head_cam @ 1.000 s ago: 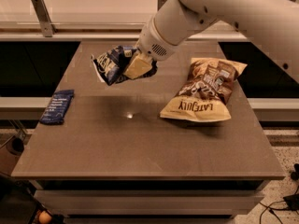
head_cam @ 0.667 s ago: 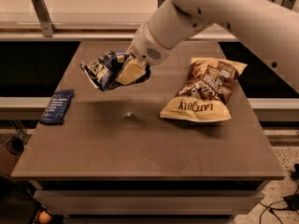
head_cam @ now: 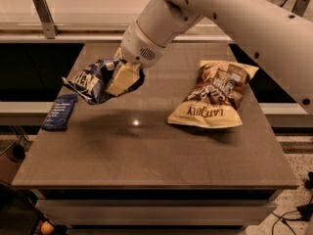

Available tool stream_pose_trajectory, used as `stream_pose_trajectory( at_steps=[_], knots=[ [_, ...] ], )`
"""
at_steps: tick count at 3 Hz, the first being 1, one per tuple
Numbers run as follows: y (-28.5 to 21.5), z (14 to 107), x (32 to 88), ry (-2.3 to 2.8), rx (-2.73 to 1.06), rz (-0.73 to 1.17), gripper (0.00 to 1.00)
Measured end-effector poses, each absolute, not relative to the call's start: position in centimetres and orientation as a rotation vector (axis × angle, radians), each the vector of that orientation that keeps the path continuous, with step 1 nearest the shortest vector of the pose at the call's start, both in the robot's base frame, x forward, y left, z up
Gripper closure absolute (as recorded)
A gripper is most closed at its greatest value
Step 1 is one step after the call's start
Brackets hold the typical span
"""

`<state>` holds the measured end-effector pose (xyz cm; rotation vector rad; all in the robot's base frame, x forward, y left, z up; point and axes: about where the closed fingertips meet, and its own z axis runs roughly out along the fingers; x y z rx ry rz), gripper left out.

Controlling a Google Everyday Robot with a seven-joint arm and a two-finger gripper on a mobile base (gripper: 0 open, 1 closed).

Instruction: Move blue chip bag near rxbar blueberry

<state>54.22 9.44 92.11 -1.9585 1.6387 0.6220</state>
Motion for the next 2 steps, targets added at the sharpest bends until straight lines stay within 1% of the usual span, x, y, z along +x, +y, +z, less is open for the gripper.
stream_pose_trajectory(
  at_steps=[1, 2],
  knots=[
    [9.53, 92.04, 54.00, 1.638, -1.969, 0.627, 0.82],
    [9.69, 91.99, 53.92, 1.635, -1.973, 0.629, 0.59]
  ],
)
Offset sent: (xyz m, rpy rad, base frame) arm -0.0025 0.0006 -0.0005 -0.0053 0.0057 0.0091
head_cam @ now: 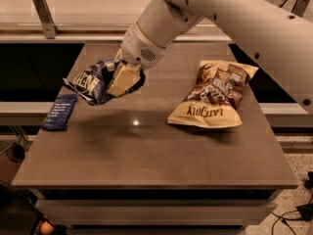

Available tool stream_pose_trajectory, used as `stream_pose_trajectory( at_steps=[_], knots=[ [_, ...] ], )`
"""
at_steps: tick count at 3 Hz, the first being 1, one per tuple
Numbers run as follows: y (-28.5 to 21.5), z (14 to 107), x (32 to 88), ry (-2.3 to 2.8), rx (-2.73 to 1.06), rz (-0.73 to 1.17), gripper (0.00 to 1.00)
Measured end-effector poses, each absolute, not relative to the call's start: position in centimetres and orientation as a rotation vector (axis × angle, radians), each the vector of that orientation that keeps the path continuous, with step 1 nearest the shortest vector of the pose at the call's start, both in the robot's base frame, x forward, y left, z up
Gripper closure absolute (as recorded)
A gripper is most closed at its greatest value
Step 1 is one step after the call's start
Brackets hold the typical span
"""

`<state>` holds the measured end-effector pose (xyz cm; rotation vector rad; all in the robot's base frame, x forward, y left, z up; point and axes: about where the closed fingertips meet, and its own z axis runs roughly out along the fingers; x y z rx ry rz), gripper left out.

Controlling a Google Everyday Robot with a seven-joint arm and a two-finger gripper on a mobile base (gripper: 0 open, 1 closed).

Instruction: Move blue chip bag near rxbar blueberry

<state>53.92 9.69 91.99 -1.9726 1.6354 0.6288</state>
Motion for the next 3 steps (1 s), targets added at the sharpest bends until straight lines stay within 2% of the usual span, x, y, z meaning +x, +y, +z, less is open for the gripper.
stream_pose_trajectory(
  at_steps=[2, 3],
  knots=[
    [9.97, 91.87, 53.79, 1.632, -1.978, 0.632, 0.13],
    [10.12, 91.82, 53.73, 1.630, -1.981, 0.633, 0.00]
  ],
)
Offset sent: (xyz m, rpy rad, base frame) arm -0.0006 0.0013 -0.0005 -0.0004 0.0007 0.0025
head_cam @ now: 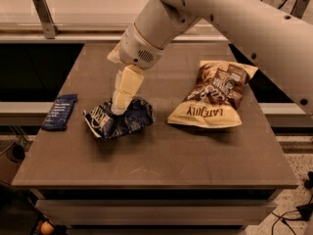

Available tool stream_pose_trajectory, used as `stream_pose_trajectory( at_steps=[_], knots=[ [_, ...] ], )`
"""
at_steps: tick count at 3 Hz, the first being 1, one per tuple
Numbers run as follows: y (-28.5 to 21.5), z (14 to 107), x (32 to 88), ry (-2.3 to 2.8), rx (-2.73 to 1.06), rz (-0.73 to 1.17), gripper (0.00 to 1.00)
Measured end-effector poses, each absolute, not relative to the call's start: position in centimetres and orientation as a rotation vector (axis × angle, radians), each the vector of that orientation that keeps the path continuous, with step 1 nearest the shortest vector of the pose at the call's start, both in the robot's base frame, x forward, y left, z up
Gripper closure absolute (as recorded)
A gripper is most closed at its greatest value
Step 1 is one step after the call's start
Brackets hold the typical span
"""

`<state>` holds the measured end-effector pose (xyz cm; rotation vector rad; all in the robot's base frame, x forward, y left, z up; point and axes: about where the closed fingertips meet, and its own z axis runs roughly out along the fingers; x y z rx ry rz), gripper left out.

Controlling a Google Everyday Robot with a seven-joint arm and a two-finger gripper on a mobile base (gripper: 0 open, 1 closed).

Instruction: Move blue chip bag near rxbar blueberry

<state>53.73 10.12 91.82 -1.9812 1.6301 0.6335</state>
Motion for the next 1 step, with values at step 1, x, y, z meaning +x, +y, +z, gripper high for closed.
stream_pose_trajectory(
  at_steps=[1],
  knots=[
    [10.12, 91.81, 53.72, 1.630, -1.981, 0.634, 0.00]
  ],
)
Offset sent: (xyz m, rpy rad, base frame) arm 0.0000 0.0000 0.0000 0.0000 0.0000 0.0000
